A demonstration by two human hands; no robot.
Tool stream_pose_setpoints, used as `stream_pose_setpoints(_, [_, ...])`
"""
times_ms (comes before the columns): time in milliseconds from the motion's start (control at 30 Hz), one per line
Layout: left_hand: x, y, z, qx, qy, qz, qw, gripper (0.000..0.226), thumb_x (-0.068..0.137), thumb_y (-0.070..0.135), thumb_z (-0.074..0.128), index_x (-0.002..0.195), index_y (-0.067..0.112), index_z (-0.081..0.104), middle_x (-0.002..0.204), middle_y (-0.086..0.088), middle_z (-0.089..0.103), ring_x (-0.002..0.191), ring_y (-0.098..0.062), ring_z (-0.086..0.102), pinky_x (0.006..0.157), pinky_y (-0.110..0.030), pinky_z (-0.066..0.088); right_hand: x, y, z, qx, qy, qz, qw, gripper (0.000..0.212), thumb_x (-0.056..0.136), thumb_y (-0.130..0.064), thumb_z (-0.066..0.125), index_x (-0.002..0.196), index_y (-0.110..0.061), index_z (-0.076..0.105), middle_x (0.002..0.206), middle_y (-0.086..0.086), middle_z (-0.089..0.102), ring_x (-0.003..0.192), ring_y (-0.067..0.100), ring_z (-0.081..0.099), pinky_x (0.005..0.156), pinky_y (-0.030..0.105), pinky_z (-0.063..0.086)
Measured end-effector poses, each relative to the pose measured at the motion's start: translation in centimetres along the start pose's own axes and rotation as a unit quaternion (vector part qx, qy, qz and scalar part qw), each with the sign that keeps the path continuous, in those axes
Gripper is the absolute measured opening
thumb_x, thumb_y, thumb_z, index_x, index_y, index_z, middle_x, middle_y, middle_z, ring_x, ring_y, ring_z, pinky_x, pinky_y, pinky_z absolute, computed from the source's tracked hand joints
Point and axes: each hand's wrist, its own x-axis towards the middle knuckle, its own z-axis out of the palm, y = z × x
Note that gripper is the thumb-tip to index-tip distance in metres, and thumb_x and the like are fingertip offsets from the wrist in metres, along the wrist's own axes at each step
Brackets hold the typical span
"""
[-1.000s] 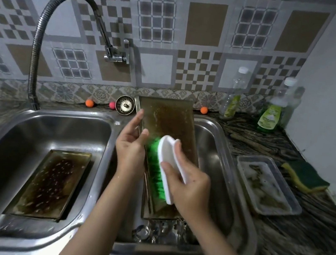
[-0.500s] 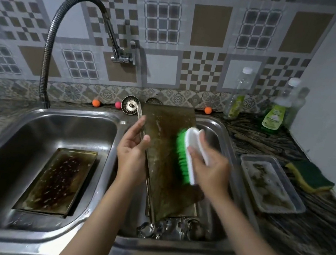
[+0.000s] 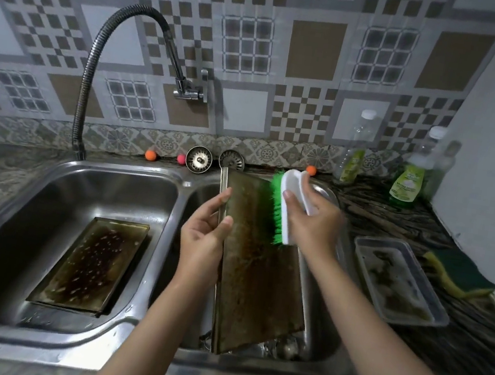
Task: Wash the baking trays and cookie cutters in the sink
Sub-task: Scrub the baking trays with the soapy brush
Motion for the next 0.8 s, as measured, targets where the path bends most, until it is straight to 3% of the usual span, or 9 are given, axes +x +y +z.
stream_pose_setpoints(33, [0.1,0.0,0.1,0.001,0.009,-0.003,1.0,0.043,0.089,-0.02,0.043,0.115,0.012,0.058,0.098,0.015,0.073,0.094,0.003,0.066,0.076,-0.013,0.051,-1.4,-0.8,0.4,0.002,-0.017,-0.03,0.999,0.05,0.085,-0.027,0.07,0.132,-0.02,0.053,0.101,-0.012,0.065,0.084,0.005,0.065,0.069,0.008,0.048])
stream_pose_setpoints(100, [0.7,0.0,-0.3,-0.021,0.043,-0.01,0.999,0.045,0.088,-0.018,0.045,0.113,0.016,0.061,0.119,-0.007,0.068,0.109,-0.016,0.063,0.092,-0.031,0.052,-5.4,-1.9,1.0,0.023,-0.052,-0.109,0.992,0.052,0.084,-0.024,0.071,0.133,-0.017,0.052,0.103,-0.015,0.062,0.081,-0.005,0.061,0.066,0.002,0.044])
stream_pose_setpoints(200, [1.9,0.8,-2.1,-0.051,0.089,0.002,0.995,0.045,0.085,-0.015,0.05,0.116,0.016,0.062,0.137,-0.021,0.052,0.131,-0.035,0.046,0.112,-0.053,0.032,-9.5,0.2,0.5,0.058,-0.089,-0.136,0.985,0.054,0.083,-0.018,0.073,0.132,-0.015,0.052,0.113,-0.018,0.062,0.091,-0.011,0.062,0.075,0.007,0.048])
stream_pose_setpoints(367, [1.9,2.9,-4.9,-0.091,0.119,-0.006,0.989,0.044,0.09,-0.011,0.047,0.121,0.016,0.061,0.138,-0.013,0.053,0.126,-0.034,0.05,0.108,-0.052,0.037,-5.6,4.3,-3.4,-0.032,-0.046,0.029,0.998,0.052,0.081,-0.03,0.073,0.129,-0.03,0.051,0.108,0.005,0.07,0.086,0.009,0.065,0.07,0.021,0.05])
stream_pose_setpoints(433, [2.0,3.3,-5.6,-0.107,0.116,-0.022,0.987,0.044,0.091,-0.008,0.045,0.123,0.018,0.06,0.138,-0.013,0.053,0.116,-0.03,0.055,0.101,-0.049,0.04,-4.3,3.9,-4.4,-0.004,-0.051,0.068,0.996,0.049,0.081,-0.033,0.072,0.127,-0.029,0.057,0.113,0.001,0.067,0.098,0.012,0.064,0.08,0.028,0.05])
stream_pose_setpoints(533, [2.4,3.3,-6.4,-0.113,0.099,-0.046,0.988,0.046,0.09,-0.007,0.045,0.124,0.021,0.06,0.13,-0.007,0.059,0.105,-0.022,0.055,0.091,-0.042,0.046,-4.1,2.9,-4.5,0.078,-0.099,0.071,0.989,0.046,0.079,-0.036,0.072,0.123,-0.035,0.057,0.112,-0.018,0.059,0.103,-0.002,0.057,0.09,0.018,0.045])
stream_pose_setpoints(600, [2.9,2.9,-6.9,-0.121,0.084,-0.067,0.987,0.048,0.089,-0.007,0.045,0.122,0.022,0.061,0.131,-0.007,0.059,0.107,-0.022,0.056,0.093,-0.041,0.045,-4.4,2.5,-4.0,0.119,-0.127,0.078,0.982,0.047,0.078,-0.036,0.069,0.123,-0.033,0.057,0.081,-0.01,0.059,0.078,0.001,0.055,0.079,0.011,0.041])
stream_pose_setpoints(667, [3.2,2.6,-7.6,-0.136,0.073,-0.095,0.983,0.047,0.088,-0.007,0.045,0.119,0.024,0.063,0.129,-0.007,0.061,0.106,-0.022,0.058,0.097,-0.042,0.045,-4.9,2.1,-3.2,0.134,-0.14,0.07,0.979,0.043,0.081,-0.028,0.068,0.122,-0.032,0.057,0.069,-0.014,0.051,0.071,0.006,0.052,0.07,0.008,0.041])
stream_pose_setpoints(800, [3.6,2.3,-9.1,-0.175,0.047,-0.121,0.976,0.047,0.087,-0.008,0.043,0.118,0.022,0.062,0.112,-0.004,0.065,0.091,-0.017,0.063,0.084,-0.033,0.052,-5.9,1.0,-1.3,0.181,-0.136,0.058,0.972,0.045,0.079,-0.01,0.069,0.118,-0.029,0.058,0.083,-0.019,0.06,0.085,-0.007,0.058,0.076,0.006,0.044])
